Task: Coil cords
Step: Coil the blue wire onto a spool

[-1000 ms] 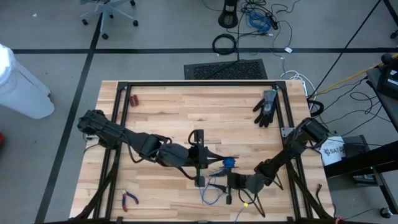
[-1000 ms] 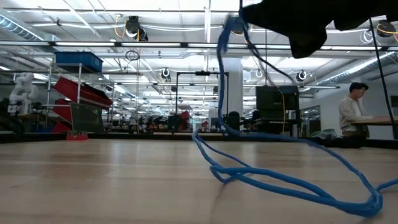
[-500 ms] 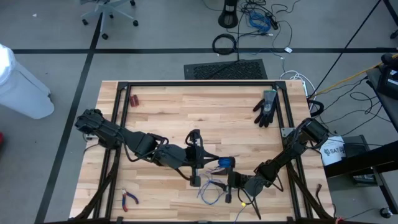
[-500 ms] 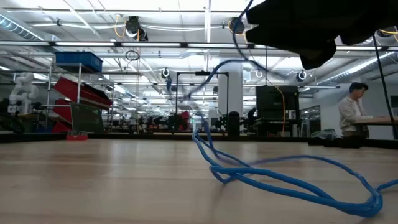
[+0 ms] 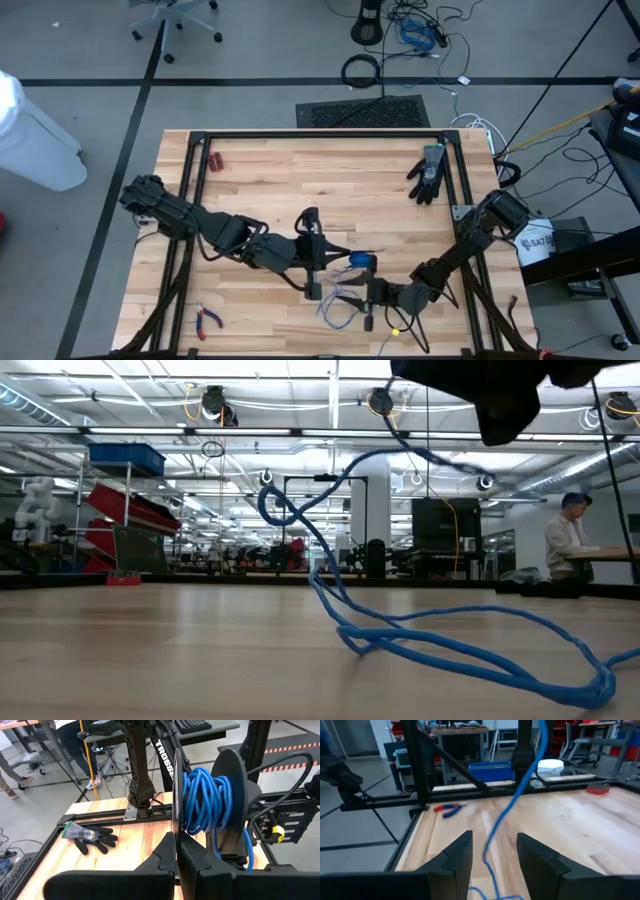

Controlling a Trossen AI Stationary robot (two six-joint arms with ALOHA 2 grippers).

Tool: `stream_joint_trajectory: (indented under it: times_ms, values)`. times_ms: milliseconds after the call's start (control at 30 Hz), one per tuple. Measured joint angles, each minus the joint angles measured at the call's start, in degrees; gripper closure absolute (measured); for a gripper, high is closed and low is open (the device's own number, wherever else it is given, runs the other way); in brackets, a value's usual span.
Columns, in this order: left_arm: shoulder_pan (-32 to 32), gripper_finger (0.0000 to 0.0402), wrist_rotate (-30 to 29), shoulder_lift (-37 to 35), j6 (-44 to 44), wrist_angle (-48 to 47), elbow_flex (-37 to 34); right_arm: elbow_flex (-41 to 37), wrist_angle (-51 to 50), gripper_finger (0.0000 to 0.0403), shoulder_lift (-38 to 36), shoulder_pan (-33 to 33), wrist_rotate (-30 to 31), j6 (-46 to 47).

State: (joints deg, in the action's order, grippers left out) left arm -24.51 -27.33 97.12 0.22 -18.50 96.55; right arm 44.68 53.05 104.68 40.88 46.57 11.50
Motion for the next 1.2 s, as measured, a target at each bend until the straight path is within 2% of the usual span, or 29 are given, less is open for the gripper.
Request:
stream_joint_trajectory:
  times_ms: [233, 333, 500, 667, 933, 1200]
  values:
    - [0.0, 0.0395, -0.02, 0.0, -1.06, -0.02, 0.0, 0.51, -0.09, 0.0274, 0.0, -1.09, 0.15, -0.22]
    - [0.0, 0.0395, -0.02, 0.02, -1.18, -0.07, 0.0, 0.51, -0.08, 0.031, 0.0, -1.07, 0.17, -0.47]
    - [0.0, 0.0395, -0.01, 0.02, -1.18, -0.12, 0.0, 0.51, -0.56, 0.0393, 0.0, -1.04, 0.2, -0.73]
    - [-0.66, 0.0395, -0.04, 0.04, -1.44, -1.23, 0.0, 0.51, -2.25, 0.04, 0.0, -0.37, 2.94, 2.76]
    - [-4.36, 0.0395, -0.02, 0.07, -2.97, -5.83, 0.0, 0.48, -3.55, 0.0402, 0.0, 4.32, 12.23, 7.77]
    - [-6.57, 0.0395, -1.97, 0.09, -5.96, -15.67, 0.0, 0.61, 0.0, 0.0403, 0.0, 7.46, 14.2, 10.32]
